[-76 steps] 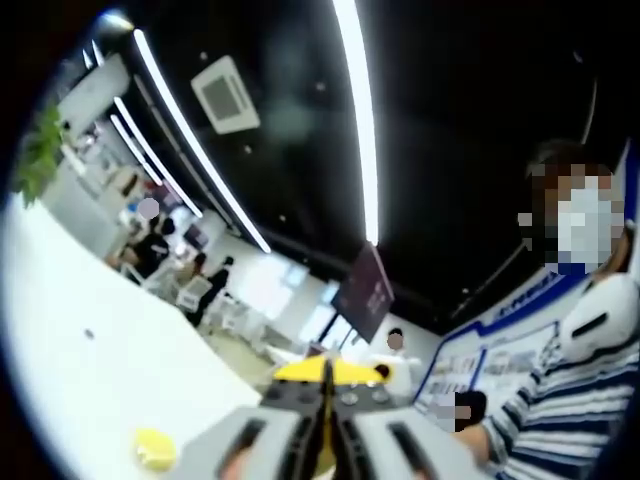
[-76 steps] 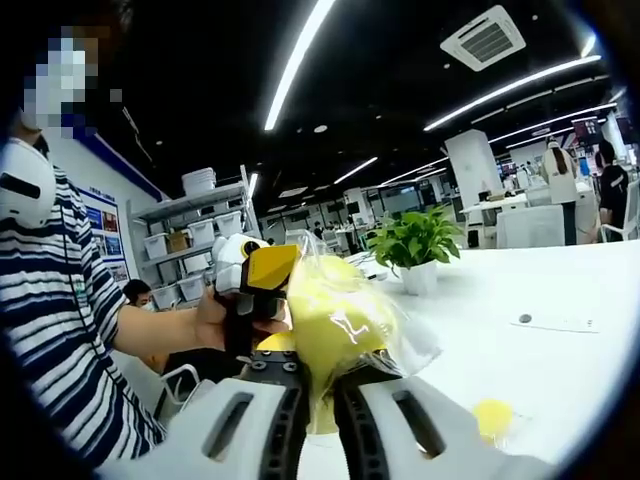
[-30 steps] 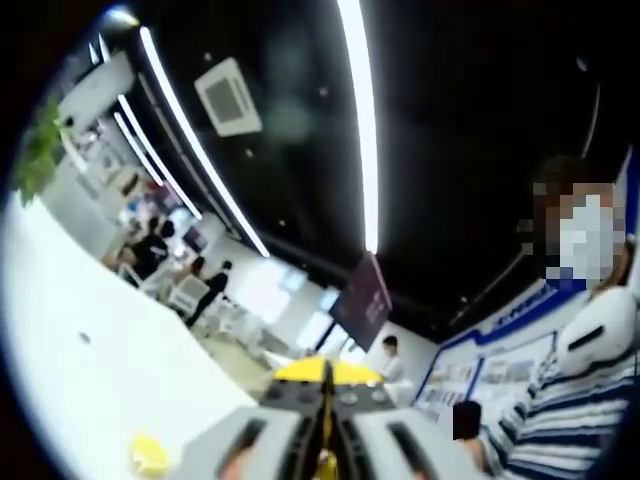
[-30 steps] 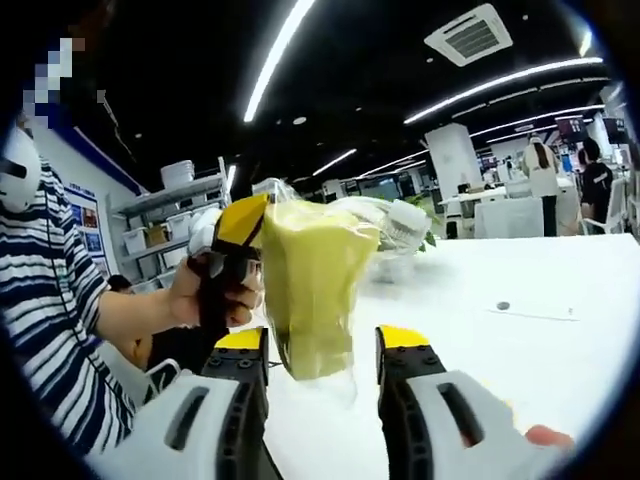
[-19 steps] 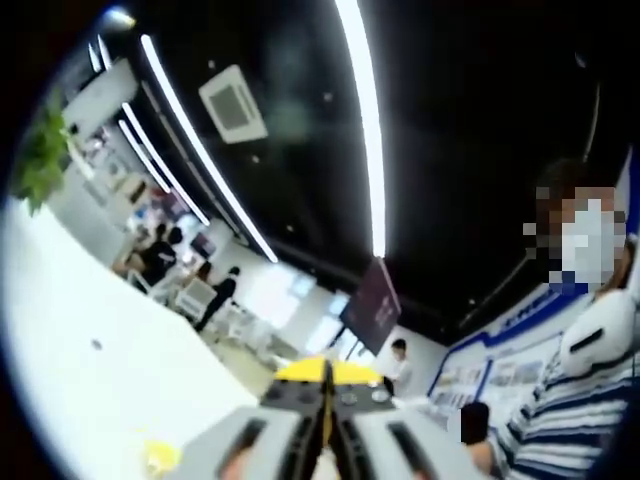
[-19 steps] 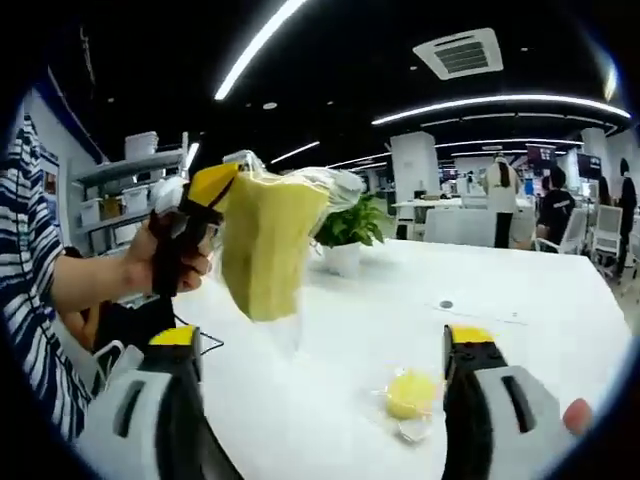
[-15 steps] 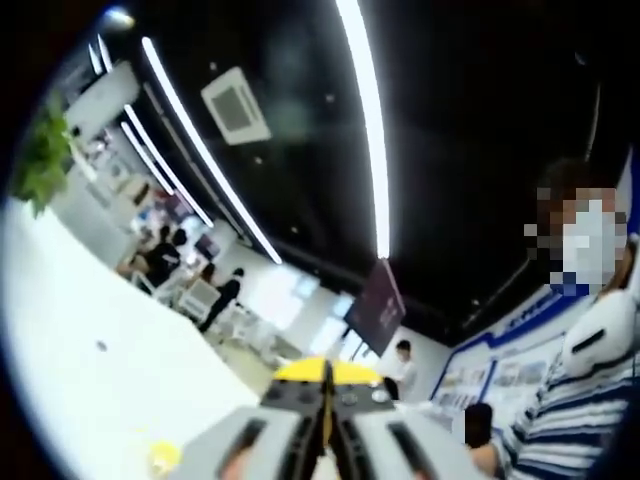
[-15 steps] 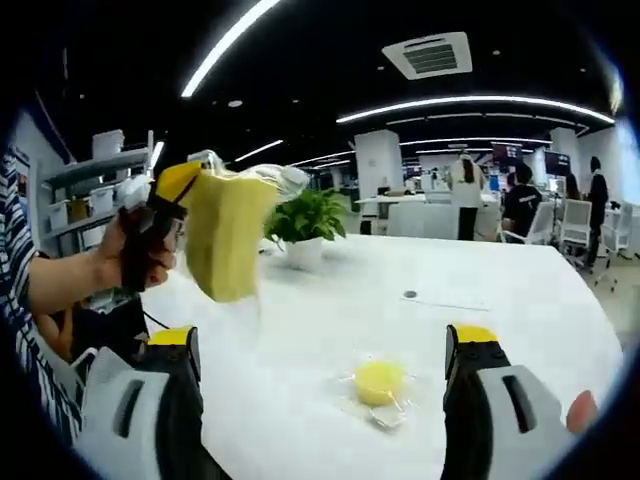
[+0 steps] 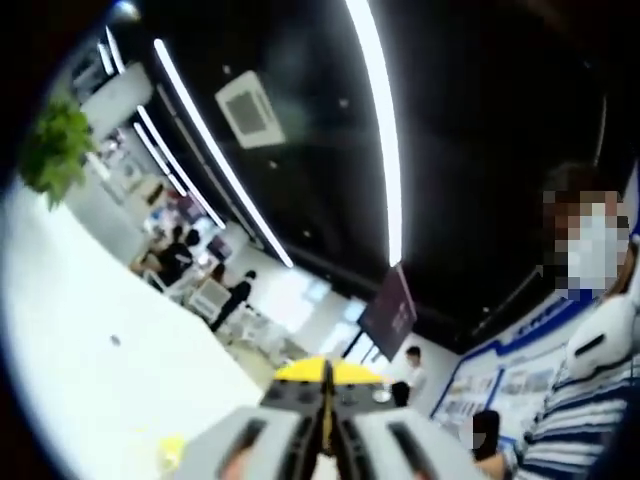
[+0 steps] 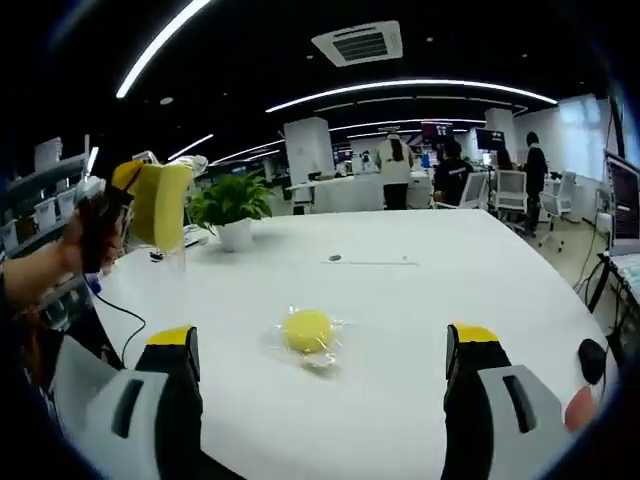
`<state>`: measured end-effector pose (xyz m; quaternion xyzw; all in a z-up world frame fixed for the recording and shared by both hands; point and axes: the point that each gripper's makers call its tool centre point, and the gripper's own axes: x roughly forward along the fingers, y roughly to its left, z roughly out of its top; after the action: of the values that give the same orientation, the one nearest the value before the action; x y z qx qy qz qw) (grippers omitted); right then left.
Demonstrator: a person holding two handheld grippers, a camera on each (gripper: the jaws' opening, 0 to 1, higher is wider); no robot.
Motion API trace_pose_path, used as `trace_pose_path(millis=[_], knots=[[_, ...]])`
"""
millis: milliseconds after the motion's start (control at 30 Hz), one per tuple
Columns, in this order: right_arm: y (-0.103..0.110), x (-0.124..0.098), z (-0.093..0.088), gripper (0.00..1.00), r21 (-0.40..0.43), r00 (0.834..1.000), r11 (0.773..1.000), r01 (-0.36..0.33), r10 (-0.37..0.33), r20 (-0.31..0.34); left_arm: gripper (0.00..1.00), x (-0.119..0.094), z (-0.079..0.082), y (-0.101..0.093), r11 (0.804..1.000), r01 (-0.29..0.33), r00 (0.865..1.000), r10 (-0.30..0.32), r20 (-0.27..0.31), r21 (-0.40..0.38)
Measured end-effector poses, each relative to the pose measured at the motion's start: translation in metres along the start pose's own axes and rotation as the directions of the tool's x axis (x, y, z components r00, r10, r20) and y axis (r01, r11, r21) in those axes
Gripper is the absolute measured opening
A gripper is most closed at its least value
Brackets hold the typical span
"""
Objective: Compare the silicone blocks by pressing each to a similar depth, holding the contact briefly, and releasing to observe deformation and rebound differences across the visible hardness samples.
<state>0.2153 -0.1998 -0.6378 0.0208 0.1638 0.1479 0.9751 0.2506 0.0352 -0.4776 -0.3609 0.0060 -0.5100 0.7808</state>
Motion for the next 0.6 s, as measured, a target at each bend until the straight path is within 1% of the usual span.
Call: trace_pose_path(millis=[33,100,133,167,200,267,300,333,367,400,467,533,600], knots=[[-0.005,-0.002,-0.004,0.96,-0.003,1.000,1.000,0.025,-0.025,-0.009,0.00,-0.001,0.000,0.001,1.000,-0.003,1.000,0.003,0.003,-0.001],[-0.011,-0.005,-0.010,0.96,-0.028,0.999,0.998,0.054,-0.054,-0.001,0.00,-0.004,0.001,0.004,1.000,-0.010,1.000,0.011,0.011,-0.006],[-0.014,-0.006,-0.016,0.96,-0.048,0.997,0.996,0.069,-0.070,-0.014,0.00,-0.005,0.001,0.005,1.000,-0.016,1.000,0.016,0.016,-0.008],[-0.017,-0.008,-0.022,0.96,-0.049,0.996,0.995,0.083,-0.085,-0.041,0.00,-0.005,0.001,0.006,1.000,-0.017,1.000,0.017,0.017,-0.009],[-0.018,-0.009,-0.033,0.96,-0.039,0.992,0.996,0.081,-0.085,-0.089,0.00,-0.006,0.000,0.007,1.000,-0.022,1.000,0.022,0.016,-0.010],[-0.019,-0.012,-0.047,0.91,0.006,0.984,0.995,0.098,-0.096,-0.151,0.00,-0.008,-0.001,0.010,1.000,-0.028,0.999,0.028,0.015,-0.014],[-0.019,-0.013,-0.052,0.89,0.015,0.981,0.996,0.093,-0.089,-0.171,0.00,-0.009,-0.001,0.010,0.999,-0.029,0.999,0.030,0.015,-0.015],[-0.020,-0.013,-0.055,0.90,0.013,0.981,0.996,0.088,-0.084,-0.177,0.00,-0.010,-0.002,0.012,0.999,-0.034,0.999,0.034,0.013,-0.015],[-0.022,-0.015,-0.056,0.90,0.012,0.980,0.995,0.100,-0.097,-0.176,0.00,-0.011,-0.003,0.012,0.999,-0.035,0.999,0.035,0.011,-0.016],[-0.022,-0.016,-0.056,0.90,0.004,0.981,0.995,0.098,-0.096,-0.170,0.00,-0.012,-0.003,0.013,0.999,-0.037,0.999,0.038,0.011,-0.016],[-0.023,-0.018,-0.058,0.91,-0.007,0.978,0.995,0.102,-0.101,-0.182,0.00,-0.016,-0.004,0.016,0.999,-0.044,0.999,0.044,0.011,-0.020],[-0.024,-0.020,-0.063,0.91,-0.006,0.972,0.995,0.104,-0.103,-0.211,0.00,-0.019,-0.004,0.021,0.998,-0.058,0.998,0.058,0.016,-0.023],[-0.026,-0.021,-0.065,0.90,0.000,0.972,0.995,0.105,-0.102,-0.212,0.00,-0.024,-0.005,0.029,0.997,-0.076,0.997,0.077,0.022,-0.034]])
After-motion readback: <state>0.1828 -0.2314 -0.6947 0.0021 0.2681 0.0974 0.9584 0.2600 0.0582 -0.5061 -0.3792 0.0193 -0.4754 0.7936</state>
